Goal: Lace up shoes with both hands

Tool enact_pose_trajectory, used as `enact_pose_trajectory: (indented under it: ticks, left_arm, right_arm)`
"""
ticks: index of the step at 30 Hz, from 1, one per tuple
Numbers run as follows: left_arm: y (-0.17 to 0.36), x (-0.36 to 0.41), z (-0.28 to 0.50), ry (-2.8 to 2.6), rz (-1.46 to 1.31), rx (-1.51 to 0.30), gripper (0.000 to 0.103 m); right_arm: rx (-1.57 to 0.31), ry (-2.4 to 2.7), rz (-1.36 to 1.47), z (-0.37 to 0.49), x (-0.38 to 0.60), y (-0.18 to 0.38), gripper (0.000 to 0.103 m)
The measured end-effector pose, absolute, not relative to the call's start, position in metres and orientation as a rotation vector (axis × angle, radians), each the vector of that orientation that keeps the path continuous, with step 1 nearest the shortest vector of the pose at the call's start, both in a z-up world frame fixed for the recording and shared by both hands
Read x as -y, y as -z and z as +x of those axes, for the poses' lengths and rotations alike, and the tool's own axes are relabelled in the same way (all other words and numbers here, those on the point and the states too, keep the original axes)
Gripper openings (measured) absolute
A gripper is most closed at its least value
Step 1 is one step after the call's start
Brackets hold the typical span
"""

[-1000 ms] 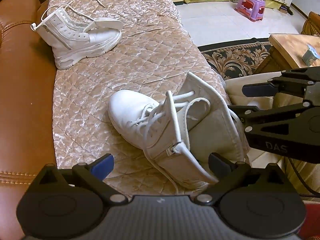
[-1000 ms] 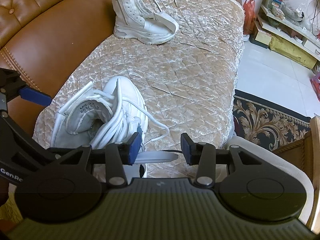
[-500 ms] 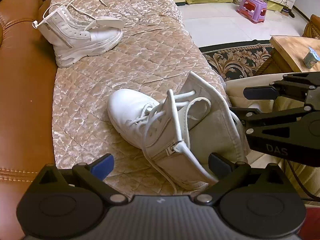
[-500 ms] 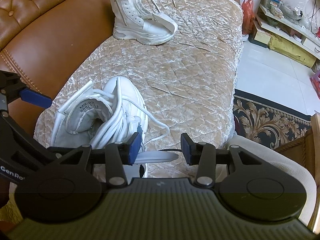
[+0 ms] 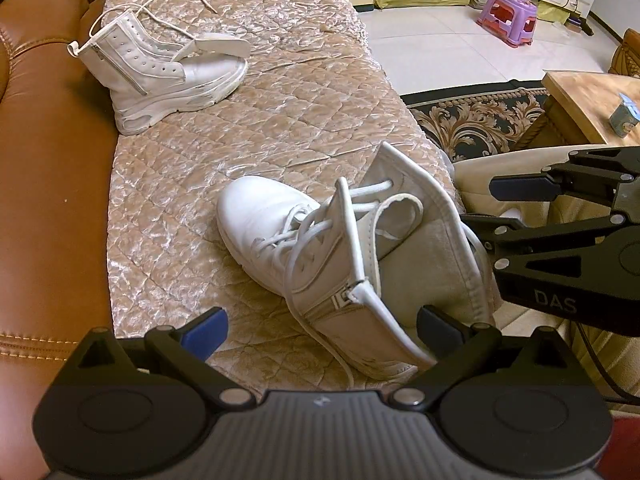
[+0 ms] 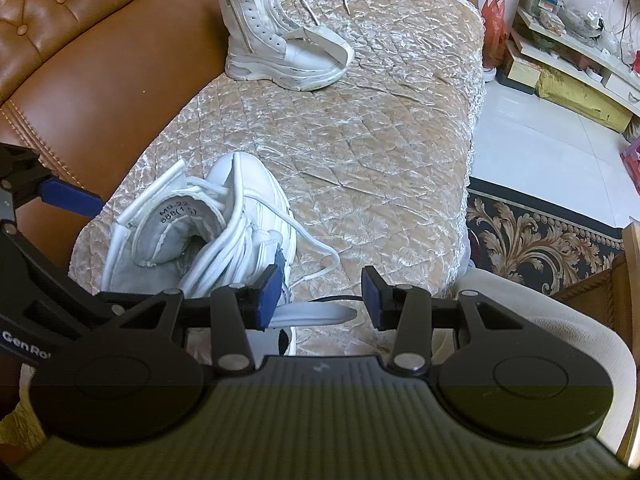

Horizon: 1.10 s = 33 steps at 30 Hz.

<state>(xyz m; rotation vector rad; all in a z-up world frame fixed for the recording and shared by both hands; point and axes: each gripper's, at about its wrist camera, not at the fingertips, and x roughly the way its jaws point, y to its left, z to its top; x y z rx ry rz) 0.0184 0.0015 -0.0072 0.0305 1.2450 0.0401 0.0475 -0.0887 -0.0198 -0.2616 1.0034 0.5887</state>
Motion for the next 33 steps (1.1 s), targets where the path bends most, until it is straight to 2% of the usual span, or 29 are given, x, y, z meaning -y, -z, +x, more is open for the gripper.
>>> enact_pose_trajectory:
  ticks: [33]
  left_arm:
    - [0.0069,-0.0004,0.0165,-0.050,0.036,-1.243,0.103]
  right_arm:
    - [-1.009,-0.582,-0.252,0.0460,0.0881,0.0208,0.051]
